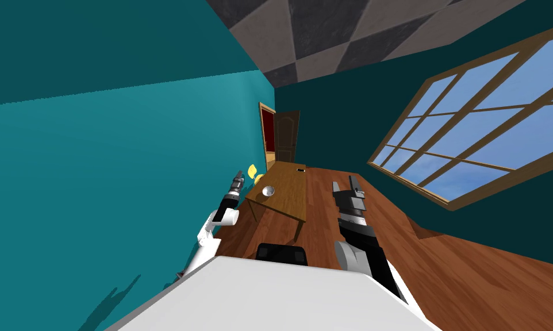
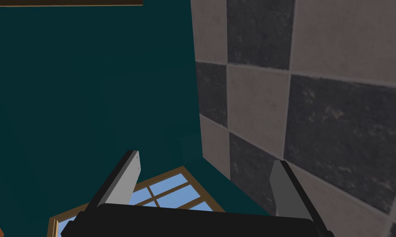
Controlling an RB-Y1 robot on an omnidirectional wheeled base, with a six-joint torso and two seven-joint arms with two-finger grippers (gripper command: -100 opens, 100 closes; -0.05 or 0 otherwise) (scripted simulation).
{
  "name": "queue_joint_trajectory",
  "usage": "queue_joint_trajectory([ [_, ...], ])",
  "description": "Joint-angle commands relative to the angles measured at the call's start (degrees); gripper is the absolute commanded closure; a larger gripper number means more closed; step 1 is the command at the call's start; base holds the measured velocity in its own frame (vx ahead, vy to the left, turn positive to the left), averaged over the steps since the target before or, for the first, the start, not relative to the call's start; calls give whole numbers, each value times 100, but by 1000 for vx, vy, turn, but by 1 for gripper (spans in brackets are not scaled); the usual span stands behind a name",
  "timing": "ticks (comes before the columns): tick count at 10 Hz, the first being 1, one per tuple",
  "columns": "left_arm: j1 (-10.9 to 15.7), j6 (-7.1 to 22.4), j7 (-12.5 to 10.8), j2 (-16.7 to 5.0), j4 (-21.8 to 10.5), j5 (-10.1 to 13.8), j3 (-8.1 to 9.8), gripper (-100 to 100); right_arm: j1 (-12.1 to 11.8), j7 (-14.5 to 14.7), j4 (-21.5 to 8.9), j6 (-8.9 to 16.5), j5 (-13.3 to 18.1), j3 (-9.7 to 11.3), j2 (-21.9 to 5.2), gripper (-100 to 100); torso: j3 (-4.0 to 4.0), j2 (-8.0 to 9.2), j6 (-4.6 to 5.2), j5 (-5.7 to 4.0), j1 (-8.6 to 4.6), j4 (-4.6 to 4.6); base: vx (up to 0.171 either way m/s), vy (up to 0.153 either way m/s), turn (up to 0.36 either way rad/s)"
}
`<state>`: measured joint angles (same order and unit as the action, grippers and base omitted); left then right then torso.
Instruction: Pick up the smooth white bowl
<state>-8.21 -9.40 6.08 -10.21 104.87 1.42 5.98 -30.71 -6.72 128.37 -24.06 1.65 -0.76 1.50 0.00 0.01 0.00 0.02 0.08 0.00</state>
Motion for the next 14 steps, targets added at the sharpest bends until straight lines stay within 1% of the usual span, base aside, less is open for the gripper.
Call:
queue_joint_trajectory([
  [1, 102, 151, 22, -9, -169, 10, 20, -100, 0, 0, 0, 0, 0, 0, 0, 0, 0, 0, 0, 0, 0, 0, -8, 19, -3],
  [2, 331, 355, 50, -36, -386, 36, 72, -100, 0, 0, 0, 0, 0, 0, 0, 0, 1, 1, -1, 0, -1, 0, -7, 18, 3],
  [3, 331, 355, 50, -36, -487, 36, 72, -100, 0, 0, 0, 0, 0, 0, 0, 0, 0, 0, 0, 0, -1, 0, -5, 15, -3],
  [4, 550, 562, 77, -59, -682, 59, 127, -100, 0, 0, 0, 0, 0, 0, 0, 0, 0, 0, -1, 0, -3, 0, -7, 16, -2],
  [5, 562, 562, 77, -59, -811, 59, 127, -100, 0, 0, 0, 0, 0, 0, 0, 0, 0, -1, 0, -1, -2, 0, -4, 15, -3],
  [6, 788, 773, 103, -76, -973, 80, 184, -100, 0, 0, 0, 0, 0, 0, 0, 0, 0, -1, -1, 0, -3, 0, 0, 17, -3],
  [7, 792, 773, 103, -76, -1139, 80, 184, -100, 0, 0, 0, 0, 0, 0, 0, 0, -2, -3, 0, -1, -2, 0, 1, 14, -9],
  [8, 1022, 986, 127, -88, -1344, 99, 244, -100, 0, 0, 0, 0, 0, 0, 0, 0, -2, -2, -1, 0, -3, -1, -3, 15, -7],
  [9, 1022, 986, 127, -88, -1470, 99, 244, -100, 0, 0, 0, 0, 0, 0, 0, 0, -1, -3, 0, -1, -3, 0, 0, 14, -7],
  [10, 1250, 1201, 149, -95, -1647, 115, 305, -100, 0, 0, 0, 0, 0, 0, 0, 0, -1, -2, -1, 0, -4, -1, 2, 13, -12],
  [11, 1250, 1201, 149, -95, -1803, 115, 305, -100, 0, 0, 0, 0, 0, 0, 0, 0, -2, -4, 0, -1, -4, -1, 2, 12, -10],
  [12, 1476, 1416, 169, -96, -2013, 129, 369, -100, 0, 0, 0, 0, 0, 0, 0, 0, -2, -3, -2, -1, -4, -1, 1, 6, -4],
  [13, 1476, 1416, 169, -96, -2137, 129, 369, -100, 0, 0, 0, 0, 0, 0, 0, 0, -2, -3, -1, -1, -7, -1, 0, 0, 0],
  [14, 1698, 1632, 187, -92, -2327, 139, 434, -100, 0, 0, 0, 0, 0, 0, 0, 0, -1, -2, -2, -2, -9, -1, 0, 0, 0],
])
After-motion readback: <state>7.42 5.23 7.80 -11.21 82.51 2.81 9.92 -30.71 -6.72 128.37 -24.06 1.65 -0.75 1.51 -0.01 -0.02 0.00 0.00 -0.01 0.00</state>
